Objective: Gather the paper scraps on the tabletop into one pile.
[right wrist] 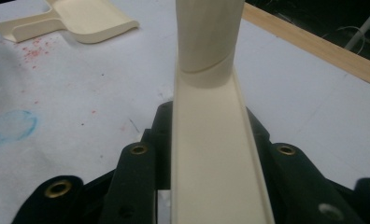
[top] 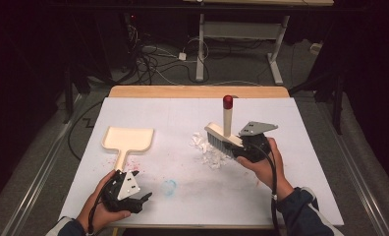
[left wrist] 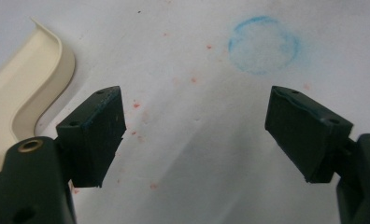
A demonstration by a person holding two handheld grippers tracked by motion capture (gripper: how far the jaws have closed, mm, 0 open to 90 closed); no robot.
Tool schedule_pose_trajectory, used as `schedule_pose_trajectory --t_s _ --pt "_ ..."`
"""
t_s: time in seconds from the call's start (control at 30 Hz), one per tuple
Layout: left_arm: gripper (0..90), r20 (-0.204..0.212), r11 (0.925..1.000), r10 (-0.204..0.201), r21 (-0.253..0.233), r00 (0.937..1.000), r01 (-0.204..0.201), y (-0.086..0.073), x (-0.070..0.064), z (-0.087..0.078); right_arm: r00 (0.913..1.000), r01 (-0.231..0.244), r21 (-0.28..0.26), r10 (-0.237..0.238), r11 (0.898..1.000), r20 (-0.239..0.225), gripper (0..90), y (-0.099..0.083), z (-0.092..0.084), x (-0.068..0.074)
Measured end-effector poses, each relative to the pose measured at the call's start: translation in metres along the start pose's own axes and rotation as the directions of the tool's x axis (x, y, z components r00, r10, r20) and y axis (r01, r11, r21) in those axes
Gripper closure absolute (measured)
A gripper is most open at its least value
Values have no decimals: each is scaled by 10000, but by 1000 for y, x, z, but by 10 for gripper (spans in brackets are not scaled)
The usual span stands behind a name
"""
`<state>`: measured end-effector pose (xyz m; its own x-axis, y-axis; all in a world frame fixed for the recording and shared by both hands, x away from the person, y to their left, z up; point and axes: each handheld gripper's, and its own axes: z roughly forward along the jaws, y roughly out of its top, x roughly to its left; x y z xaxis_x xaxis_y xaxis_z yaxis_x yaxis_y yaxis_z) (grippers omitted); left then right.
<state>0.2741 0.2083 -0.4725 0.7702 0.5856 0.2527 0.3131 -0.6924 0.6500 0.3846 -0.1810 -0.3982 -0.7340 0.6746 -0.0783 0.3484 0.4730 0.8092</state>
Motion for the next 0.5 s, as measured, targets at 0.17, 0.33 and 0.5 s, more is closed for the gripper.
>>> schedule_pose_trajectory --t_s 0.17,0.33,0.5 --pt "197 -7 10000 -2 17 10000 2 0 0 1 9961 -202 -223 220 9995 858 673 -14 0 -15" --pt "197 18 9999 74 92 10000 -74 0 0 2 9810 -989 -219 1012 9949 1653 673 -30 17 -27" --pt "197 5 9999 93 94 10000 -93 0 0 2 9722 -1157 -250 1184 9930 2020 675 -40 27 -33"
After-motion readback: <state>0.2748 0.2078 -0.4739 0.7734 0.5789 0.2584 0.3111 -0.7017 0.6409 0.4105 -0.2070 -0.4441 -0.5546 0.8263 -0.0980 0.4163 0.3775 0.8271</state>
